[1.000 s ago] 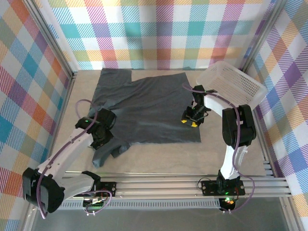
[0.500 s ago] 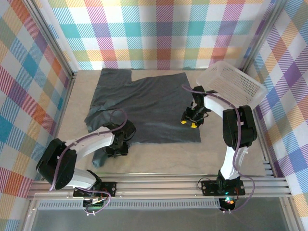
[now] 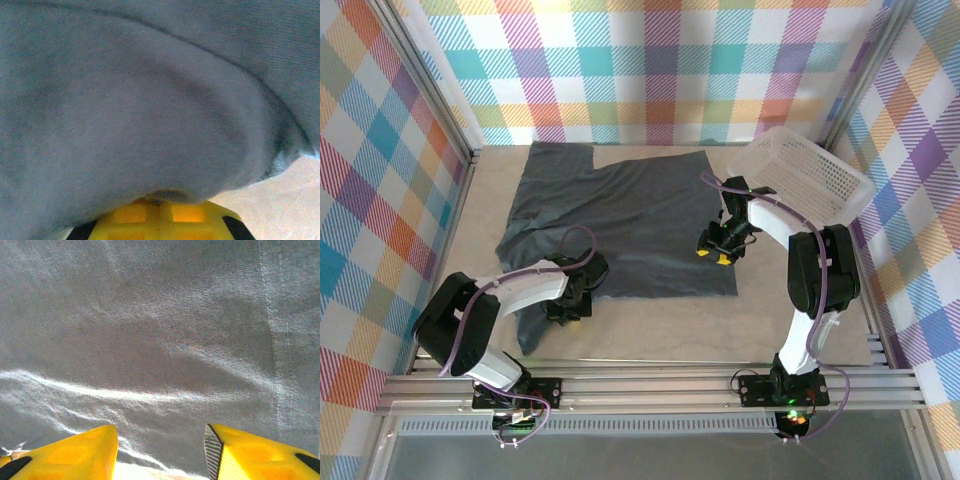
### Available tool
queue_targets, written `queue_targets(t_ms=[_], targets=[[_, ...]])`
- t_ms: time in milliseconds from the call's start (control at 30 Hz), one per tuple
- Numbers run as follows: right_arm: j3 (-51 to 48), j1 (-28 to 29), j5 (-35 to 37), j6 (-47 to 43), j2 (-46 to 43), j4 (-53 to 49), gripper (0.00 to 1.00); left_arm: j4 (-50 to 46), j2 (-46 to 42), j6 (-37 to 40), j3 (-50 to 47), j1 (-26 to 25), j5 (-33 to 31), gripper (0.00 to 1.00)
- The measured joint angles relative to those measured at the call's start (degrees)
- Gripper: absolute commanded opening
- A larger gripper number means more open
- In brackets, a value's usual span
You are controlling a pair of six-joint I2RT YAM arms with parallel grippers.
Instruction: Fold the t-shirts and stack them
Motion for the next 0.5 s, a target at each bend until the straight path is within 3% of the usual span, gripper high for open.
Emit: queue_targets(t_ms=[500], targets=[[0.02, -0.57, 2.78, -0.09, 0.02, -1.16, 0.50, 2.01, -0.57, -4.24, 5.42, 0.07, 25.07, 0.00]])
